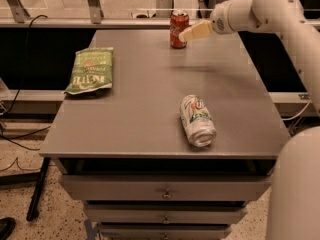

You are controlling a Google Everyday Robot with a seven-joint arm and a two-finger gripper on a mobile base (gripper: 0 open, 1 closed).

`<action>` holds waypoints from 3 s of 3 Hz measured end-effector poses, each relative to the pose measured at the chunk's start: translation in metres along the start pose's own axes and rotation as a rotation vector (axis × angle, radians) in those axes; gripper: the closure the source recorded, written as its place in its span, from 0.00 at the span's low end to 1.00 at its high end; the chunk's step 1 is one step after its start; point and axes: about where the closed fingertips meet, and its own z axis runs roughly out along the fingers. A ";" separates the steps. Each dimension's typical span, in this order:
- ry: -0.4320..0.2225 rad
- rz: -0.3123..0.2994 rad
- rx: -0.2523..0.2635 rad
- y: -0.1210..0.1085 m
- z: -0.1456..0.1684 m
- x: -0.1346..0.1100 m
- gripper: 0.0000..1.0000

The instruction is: Move coke can near 7up can

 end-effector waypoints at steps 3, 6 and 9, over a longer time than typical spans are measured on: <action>0.017 0.090 -0.009 -0.002 0.080 0.003 0.00; 0.018 0.110 -0.071 0.011 0.095 -0.001 0.64; 0.039 -0.004 -0.210 0.075 -0.033 -0.002 1.00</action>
Offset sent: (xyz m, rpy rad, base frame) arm 0.0758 0.0389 -0.0325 0.0351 0.0686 -0.0660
